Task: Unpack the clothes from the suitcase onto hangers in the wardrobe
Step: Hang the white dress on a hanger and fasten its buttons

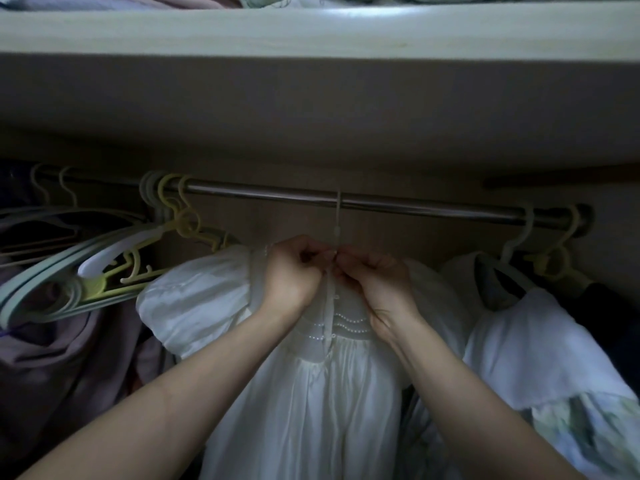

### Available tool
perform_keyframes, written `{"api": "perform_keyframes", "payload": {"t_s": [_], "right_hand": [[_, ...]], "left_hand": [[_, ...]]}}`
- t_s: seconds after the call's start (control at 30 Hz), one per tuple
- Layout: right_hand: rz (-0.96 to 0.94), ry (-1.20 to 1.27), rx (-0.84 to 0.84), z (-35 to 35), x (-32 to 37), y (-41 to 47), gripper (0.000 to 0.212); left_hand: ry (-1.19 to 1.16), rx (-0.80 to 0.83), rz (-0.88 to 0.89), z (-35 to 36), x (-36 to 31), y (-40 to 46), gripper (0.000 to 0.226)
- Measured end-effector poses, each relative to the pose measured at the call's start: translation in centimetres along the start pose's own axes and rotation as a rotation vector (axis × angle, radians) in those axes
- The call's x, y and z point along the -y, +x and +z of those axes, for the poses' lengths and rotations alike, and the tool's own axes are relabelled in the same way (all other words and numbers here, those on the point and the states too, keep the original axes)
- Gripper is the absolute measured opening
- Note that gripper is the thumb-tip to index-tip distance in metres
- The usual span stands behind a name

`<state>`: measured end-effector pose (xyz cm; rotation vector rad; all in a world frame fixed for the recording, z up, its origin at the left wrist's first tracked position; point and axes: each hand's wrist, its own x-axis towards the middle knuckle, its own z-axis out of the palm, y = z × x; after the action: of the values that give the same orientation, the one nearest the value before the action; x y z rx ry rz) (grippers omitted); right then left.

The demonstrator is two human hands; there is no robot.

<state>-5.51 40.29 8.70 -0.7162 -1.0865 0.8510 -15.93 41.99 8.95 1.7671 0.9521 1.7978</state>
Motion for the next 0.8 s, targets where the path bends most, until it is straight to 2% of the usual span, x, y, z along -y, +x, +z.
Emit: {"api": "perform_keyframes", "payload": {"t_s": [0.17, 0.53, 0.67, 0.8], "right_hand": [[-0.035, -0.067, -0.037, 0.11, 0.25, -0.16, 0.020], [-0.168, -0.354, -0.015, 0.17, 0.16, 0.02, 0.026], [-0.167, -0.320, -0.019, 0.30, 0.02, -0.14, 0.028], [-0.118, -0.146, -0.008, 0.28, -0.12, -0.63, 0.023]], "left_hand": [[0.065, 0.012, 0.031, 0.11, -0.28, -0.05, 0.009], [0.028, -0.019, 0.015, 0.31, 0.03, -0.55, 0.029], [0.027, -0.010, 0.022, 0.23, -0.08, -0.67, 0.022], [-0.023, 0.000, 0.022, 0.01, 0.18, -0.60, 0.024]]}}
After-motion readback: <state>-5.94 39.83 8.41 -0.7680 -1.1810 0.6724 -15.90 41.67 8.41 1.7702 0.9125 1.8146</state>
